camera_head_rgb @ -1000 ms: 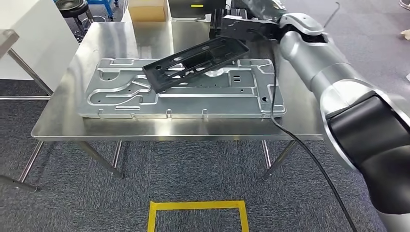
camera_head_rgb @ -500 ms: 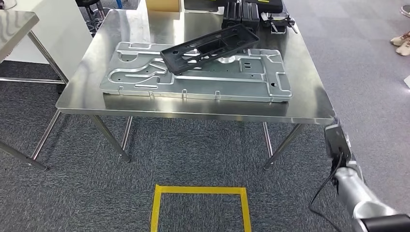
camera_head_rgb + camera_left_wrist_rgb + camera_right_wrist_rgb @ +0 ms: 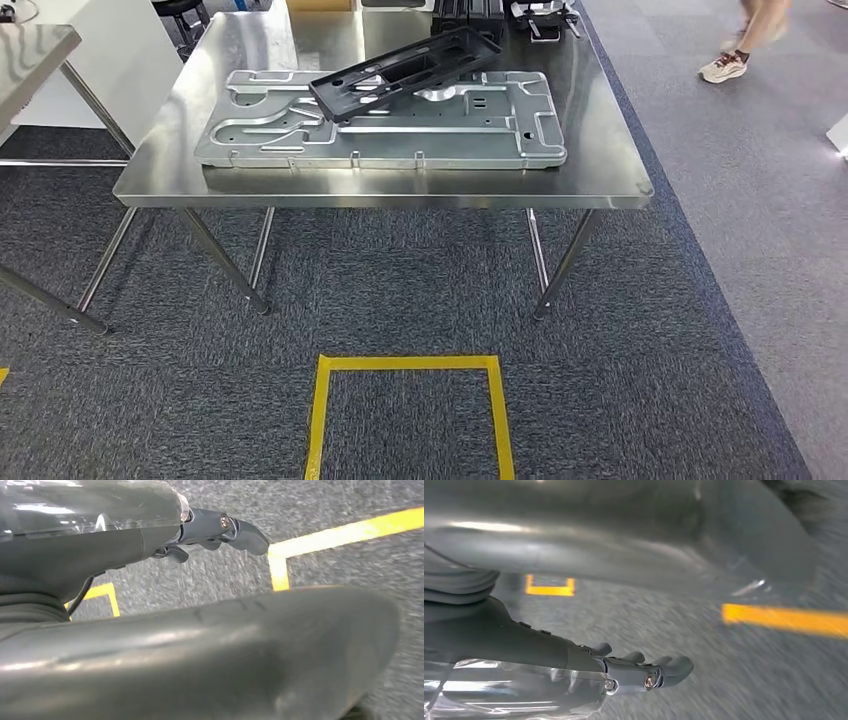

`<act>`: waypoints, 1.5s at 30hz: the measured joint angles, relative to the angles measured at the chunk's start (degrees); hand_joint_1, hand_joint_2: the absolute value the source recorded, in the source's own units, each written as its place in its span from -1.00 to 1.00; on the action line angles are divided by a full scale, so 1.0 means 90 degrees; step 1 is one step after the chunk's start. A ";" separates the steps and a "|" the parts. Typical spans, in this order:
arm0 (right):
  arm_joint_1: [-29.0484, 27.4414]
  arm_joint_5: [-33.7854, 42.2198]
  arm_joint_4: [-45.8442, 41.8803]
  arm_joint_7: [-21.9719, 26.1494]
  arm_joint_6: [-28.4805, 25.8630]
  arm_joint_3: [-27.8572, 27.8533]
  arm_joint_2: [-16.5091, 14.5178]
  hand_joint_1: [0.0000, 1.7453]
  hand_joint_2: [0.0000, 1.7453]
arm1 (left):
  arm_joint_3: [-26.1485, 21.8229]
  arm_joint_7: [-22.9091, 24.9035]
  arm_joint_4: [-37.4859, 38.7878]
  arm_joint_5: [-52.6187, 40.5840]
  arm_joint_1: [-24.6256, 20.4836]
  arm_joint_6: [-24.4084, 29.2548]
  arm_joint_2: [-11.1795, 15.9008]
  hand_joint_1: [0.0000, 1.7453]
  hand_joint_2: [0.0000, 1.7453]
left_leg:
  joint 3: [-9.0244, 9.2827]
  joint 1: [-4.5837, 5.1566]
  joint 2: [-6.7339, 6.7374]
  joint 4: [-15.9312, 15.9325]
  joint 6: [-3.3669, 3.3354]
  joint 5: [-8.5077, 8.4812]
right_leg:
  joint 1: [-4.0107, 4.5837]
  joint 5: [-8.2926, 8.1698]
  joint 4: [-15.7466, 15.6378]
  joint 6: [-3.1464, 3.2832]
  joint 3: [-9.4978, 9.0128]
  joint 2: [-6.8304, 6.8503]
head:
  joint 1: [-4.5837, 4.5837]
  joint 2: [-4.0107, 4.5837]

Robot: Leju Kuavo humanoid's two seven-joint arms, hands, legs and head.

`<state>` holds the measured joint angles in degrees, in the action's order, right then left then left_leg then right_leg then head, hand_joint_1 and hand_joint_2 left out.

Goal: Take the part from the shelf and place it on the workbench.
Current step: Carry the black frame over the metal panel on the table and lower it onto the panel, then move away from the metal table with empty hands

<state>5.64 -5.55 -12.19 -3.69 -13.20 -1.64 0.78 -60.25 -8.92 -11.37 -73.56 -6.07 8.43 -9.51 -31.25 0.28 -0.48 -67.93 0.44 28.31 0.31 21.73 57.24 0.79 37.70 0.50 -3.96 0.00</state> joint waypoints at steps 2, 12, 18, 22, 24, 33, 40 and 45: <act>-0.0038 -0.0116 0.0024 -0.0073 0.0031 0.0082 -0.0156 -1.00 1.00 | 0.0047 0.0027 -0.0024 -0.0024 -0.0042 0.0010 0.0042 -1.00 -1.00 | 0.0772 0.0044 0.0003 0.1061 -0.0108 0.0348 | 0.0006 -0.0147 0.0043 -0.0052 0.0095 -0.0031 | 0.0000 0.0000; -0.0145 -0.0786 0.0138 -0.0058 0.0030 0.0679 -0.0399 -1.00 1.00 | 0.0082 0.0054 -0.0034 0.0004 0.0031 0.0064 0.0093 -1.00 -1.00 | 0.0078 0.0021 0.0148 0.1436 -0.0349 -0.0309 | -0.0136 0.1084 0.1947 -0.0359 0.0385 -0.0059 | -0.0002 0.0000; -0.0100 -0.0802 0.0147 -0.0051 -0.0010 0.0822 -0.0440 -1.00 1.00 | 0.0084 0.0048 -0.0039 0.0011 0.0025 0.0073 0.0101 -1.00 -1.00 | -0.0539 0.0038 0.0164 0.1172 -0.0177 -0.0714 | -0.0123 0.1124 -0.0116 -0.0254 -0.1541 -0.0063 | -0.0002 0.0000; -0.0111 -0.0850 0.0176 -0.0026 -0.0009 0.0892 -0.0470 -1.00 1.00 | 0.0084 0.0042 -0.0039 0.0013 0.0072 0.0081 0.0110 -1.00 -1.00 | -0.0745 -0.0013 0.0140 0.1018 -0.0021 -0.0581 | -0.0105 0.0935 -0.0257 -0.0039 -0.1334 -0.0026 | -0.0001 0.0000; -0.0111 -0.0877 0.0185 0.0027 -0.0015 0.0916 -0.0481 -1.00 0.00 | 0.0084 0.0039 -0.0039 0.0007 0.0105 0.0084 0.0112 -1.00 -1.00 | -0.0934 -0.0039 0.0118 0.0411 0.0032 0.0117 | -0.0095 0.0747 -0.0249 0.0024 -0.1105 -0.0006 | -0.0002 0.0000; -0.0016 -0.0147 0.0171 0.1251 0.0514 0.0665 -0.0692 -1.00 1.00 | 0.0165 0.0246 -0.0043 -0.0099 0.0045 0.0451 0.0114 -1.00 1.00 | 0.0697 -0.0013 0.0110 0.1101 -0.0094 0.0298 | -0.0015 0.0167 0.0050 -0.0079 -0.0181 -0.0013 | -0.0003 0.0000; -0.0076 0.0020 0.0092 0.1495 0.0726 0.0407 -0.0755 -1.00 -0.50 | 0.0852 0.0392 -0.0132 0.0695 0.0182 0.0412 0.0171 -1.00 0.00 | 0.0651 -0.0011 0.0150 0.1465 -0.0327 0.0198 | -0.0078 0.0903 0.1206 -0.0329 0.0278 -0.0030 | -0.0002 0.0000; -0.0402 0.0091 0.0095 0.1363 0.0811 0.0336 -0.0734 -1.00 -1.00 | 0.1496 0.0455 -0.0418 0.1600 0.0227 0.0264 0.0245 -1.00 -1.00 | 0.0432 0.0010 0.0151 0.1366 -0.0305 0.0099 | -0.0072 0.0900 0.1115 -0.0310 -0.0183 -0.0030 | -0.0002 0.0000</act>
<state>2.02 -4.73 -11.33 8.58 -5.90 1.38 -5.83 -46.79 -4.83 -15.13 -59.16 -4.03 10.80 -7.31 -27.36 0.37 0.88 -55.64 -2.31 29.20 -0.34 29.83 67.28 -2.00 36.05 0.23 -3.98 0.00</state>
